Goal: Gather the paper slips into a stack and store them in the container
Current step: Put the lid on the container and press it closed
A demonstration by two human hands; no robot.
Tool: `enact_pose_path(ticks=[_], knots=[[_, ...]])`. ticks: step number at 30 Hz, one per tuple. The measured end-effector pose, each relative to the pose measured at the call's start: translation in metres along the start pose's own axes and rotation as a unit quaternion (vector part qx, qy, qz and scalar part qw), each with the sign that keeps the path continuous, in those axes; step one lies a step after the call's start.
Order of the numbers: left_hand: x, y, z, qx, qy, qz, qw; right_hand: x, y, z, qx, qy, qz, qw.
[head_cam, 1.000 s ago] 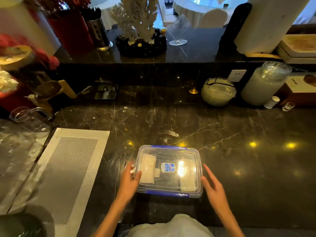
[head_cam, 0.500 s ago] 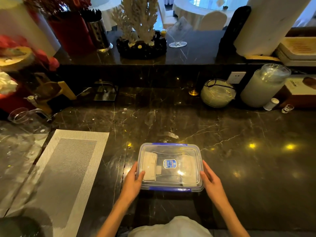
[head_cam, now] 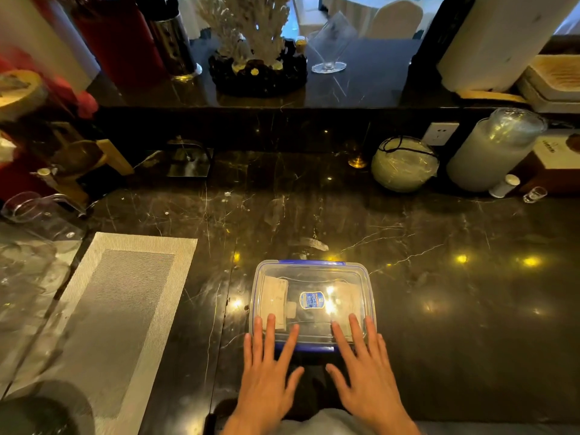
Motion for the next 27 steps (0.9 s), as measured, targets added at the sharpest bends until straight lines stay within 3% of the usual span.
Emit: enact_pose_path(ticks=[5, 11, 27], knots=[[0.003, -0.019, 0.002, 0.0, -0.005, -0.007, 1.0, -0.006, -0.018, -0.005, -0.003, 0.014, 0.012, 1.0], [-0.016, -0.069, 0.01, 0.01, 0.035, -0.009, 0.999, -0.03, -0.063, -0.012, -0.015, 0.005, -0.03, 0.999], [-0.088, -0.309, 0.047, 0.017, -0.002, -0.069, 0.997, -0.128, -0.287, -0.041, -0.013, -0.031, -0.126, 0.991]])
Point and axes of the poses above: each hand's wrist, its own y-axis away from the middle knuckle, its own x-axis out of the palm, z = x × y, the point moved 1 cm from there along -y, towards the middle knuckle, and after that the axes turned 5 degrees about z, right-handed, at the moved point
